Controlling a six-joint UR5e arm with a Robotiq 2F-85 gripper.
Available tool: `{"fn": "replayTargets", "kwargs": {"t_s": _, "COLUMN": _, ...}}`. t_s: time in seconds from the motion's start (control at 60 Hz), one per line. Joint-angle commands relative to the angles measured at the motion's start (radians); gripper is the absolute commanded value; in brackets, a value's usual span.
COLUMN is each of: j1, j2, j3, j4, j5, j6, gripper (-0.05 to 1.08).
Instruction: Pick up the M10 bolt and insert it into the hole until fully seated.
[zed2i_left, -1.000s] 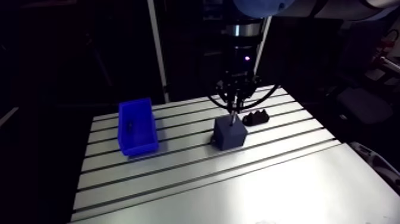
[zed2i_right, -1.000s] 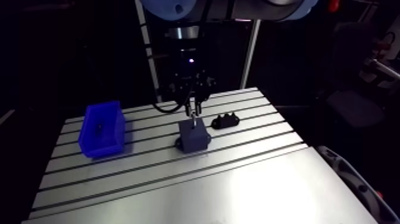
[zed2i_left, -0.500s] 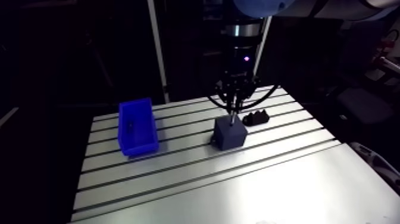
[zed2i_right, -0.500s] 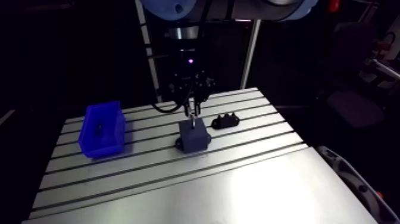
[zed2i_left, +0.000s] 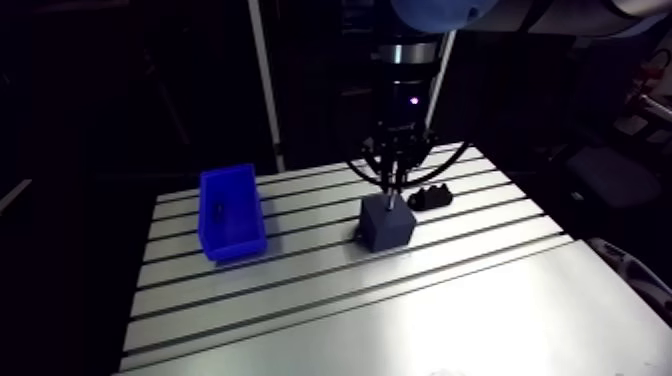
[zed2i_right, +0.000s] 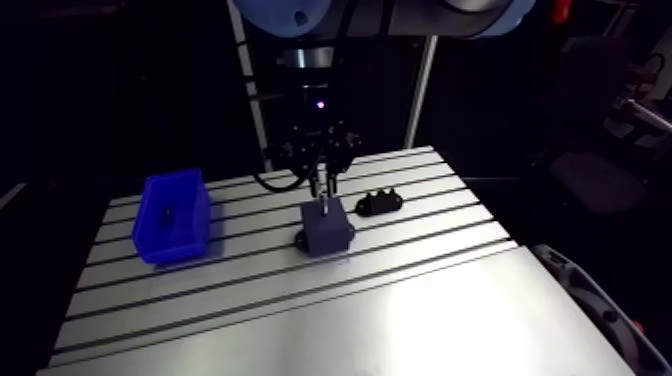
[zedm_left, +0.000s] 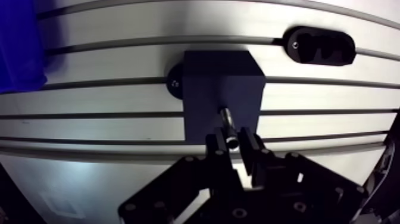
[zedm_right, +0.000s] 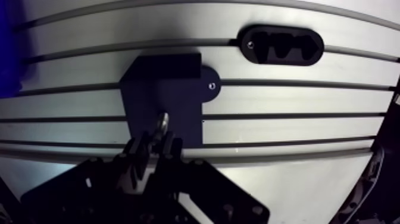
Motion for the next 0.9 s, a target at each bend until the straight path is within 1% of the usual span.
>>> {"fn": "replayTargets", "kwargs": {"t_s": 0.017, "j1": 0.0, "j2": 0.002, "j3": 0.002, "j4": -0.002, "j5": -0.001, "j6": 0.0, "gripper": 1.08}}
{"fn": "replayTargets", "kwargs": {"t_s": 0.367, "j1": 0.0, "j2": 0.011, "j3": 0.005, "j4": -0.004, "j5": -0.001, "j6": 0.001, "gripper": 1.08}}
{"fn": "replayTargets", "kwargs": {"t_s": 0.4, "j1": 0.0, "j2": 0.012, "j3": 0.008, "j4": -0.004, "j5": -0.004, "j6": 0.002, "gripper": 1.08}}
{"fn": "replayTargets", "kwargs": {"t_s": 0.483, "j1": 0.0, "j2": 0.018, "j3": 0.008, "j4": -0.005, "j5": -0.004, "j6": 0.002, "gripper": 1.08}}
{"fn": "replayTargets", "kwargs": {"t_s": 0.55, "j1": -0.001, "j2": 0.018, "j3": 0.011, "j4": -0.008, "j5": -0.004, "j6": 0.003, "gripper": 1.06}}
{"fn": "replayTargets", "kwargs": {"t_s": 0.567, "j1": -0.002, "j2": 0.018, "j3": 0.011, "j4": -0.007, "j5": -0.005, "j6": 0.003, "gripper": 1.0}}
{"fn": "replayTargets", "kwargs": {"t_s": 0.583, "j1": -0.002, "j2": 0.018, "j3": 0.011, "j4": -0.007, "j5": -0.005, "j6": 0.003, "gripper": 1.0}}
{"fn": "replayTargets", "kwargs": {"t_s": 0.6, "j1": -0.002, "j2": 0.018, "j3": 0.011, "j4": -0.007, "j5": -0.008, "j6": 0.003, "gripper": 0.87}}
{"fn": "replayTargets", "kwargs": {"t_s": 0.617, "j1": -0.002, "j2": 0.018, "j3": 0.011, "j4": -0.007, "j5": -0.008, "j6": 0.003, "gripper": 0.87}}
{"fn": "replayTargets", "kwargs": {"t_s": 0.633, "j1": -0.002, "j2": 0.018, "j3": 0.011, "j4": -0.007, "j5": -0.008, "j6": 0.003, "gripper": 0.59}}
{"fn": "replayTargets", "kwargs": {"t_s": 0.65, "j1": -0.002, "j2": 0.018, "j3": 0.011, "j4": -0.005, "j5": -0.009, "j6": 0.002, "gripper": 0.25}}
{"fn": "replayTargets", "kwargs": {"t_s": 0.667, "j1": -0.002, "j2": 0.018, "j3": 0.011, "j4": -0.005, "j5": -0.009, "j6": 0.002, "gripper": 0.25}}
{"fn": "replayTargets", "kwargs": {"t_s": 0.683, "j1": -0.002, "j2": 0.018, "j3": 0.011, "j4": -0.005, "j5": -0.009, "j6": 0.0, "gripper": 0.02}}
{"fn": "replayTargets", "kwargs": {"t_s": 0.75, "j1": -0.003, "j2": 0.014, "j3": 0.018, "j4": -0.008, "j5": -0.004, "j6": -0.003, "gripper": 0.0}}
{"fn": "replayTargets", "kwargs": {"t_s": 0.9, "j1": -0.003, "j2": -0.001, "j3": 0.02, "j4": -0.008, "j5": -0.001, "j6": -0.005, "gripper": 0.0}}
